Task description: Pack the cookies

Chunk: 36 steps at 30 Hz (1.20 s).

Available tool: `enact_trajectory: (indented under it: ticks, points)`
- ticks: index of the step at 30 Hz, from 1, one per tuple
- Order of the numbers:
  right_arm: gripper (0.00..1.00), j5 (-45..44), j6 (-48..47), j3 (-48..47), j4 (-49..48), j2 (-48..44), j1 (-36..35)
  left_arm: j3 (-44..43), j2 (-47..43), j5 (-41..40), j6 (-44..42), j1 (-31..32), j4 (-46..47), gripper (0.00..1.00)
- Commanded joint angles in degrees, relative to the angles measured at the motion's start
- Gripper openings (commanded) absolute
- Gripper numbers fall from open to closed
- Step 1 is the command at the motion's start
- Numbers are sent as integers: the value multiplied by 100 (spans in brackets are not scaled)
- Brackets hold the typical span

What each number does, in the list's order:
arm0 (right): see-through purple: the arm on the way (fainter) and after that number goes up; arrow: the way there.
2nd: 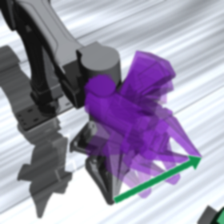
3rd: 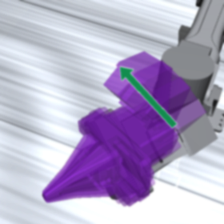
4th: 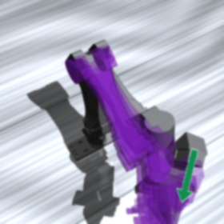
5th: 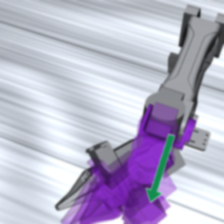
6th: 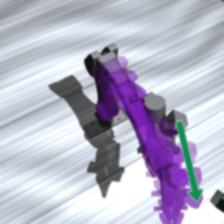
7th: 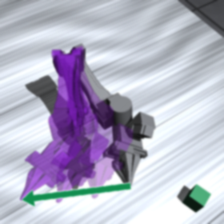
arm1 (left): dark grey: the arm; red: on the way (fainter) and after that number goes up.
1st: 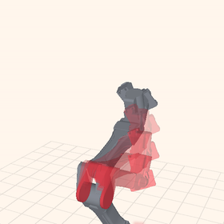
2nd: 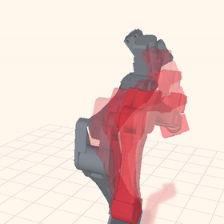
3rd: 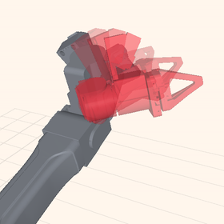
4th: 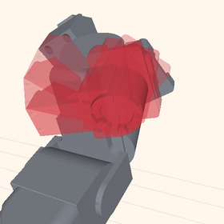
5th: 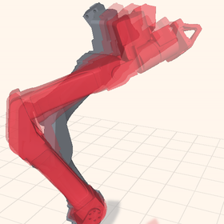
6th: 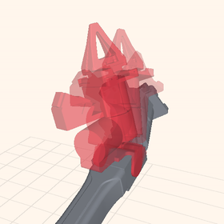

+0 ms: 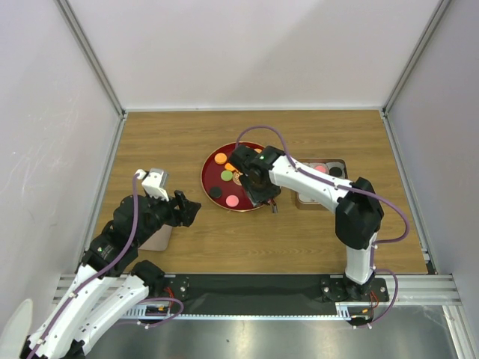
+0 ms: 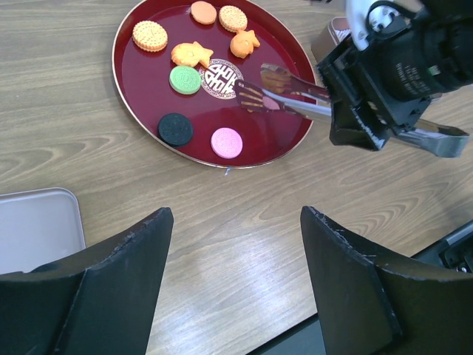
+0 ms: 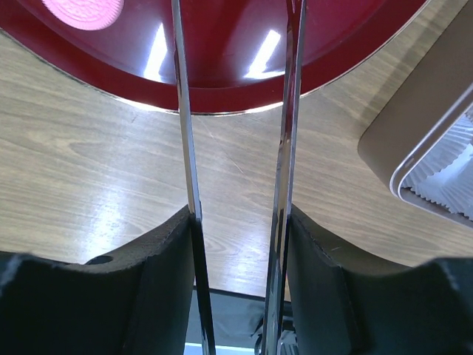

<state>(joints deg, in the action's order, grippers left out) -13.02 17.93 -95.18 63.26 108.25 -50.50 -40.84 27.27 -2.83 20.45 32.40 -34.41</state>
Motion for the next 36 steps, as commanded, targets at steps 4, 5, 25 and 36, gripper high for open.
enact_trajectory:
  ticks: [4,5,25,36]
  points:
    - [51,10,-97,34,-60,65,5,-38,16,-51,-58,29,137,76]
    - [51,18,-88,34,-60,82,-12,-38,16,-51,-58,29,128,76]
    - [36,-192,-53,-177,89,-242,66,-38,42,-42,-58,29,137,76]
    - [35,-219,17,-168,46,-436,102,-38,33,-51,-58,29,137,76]
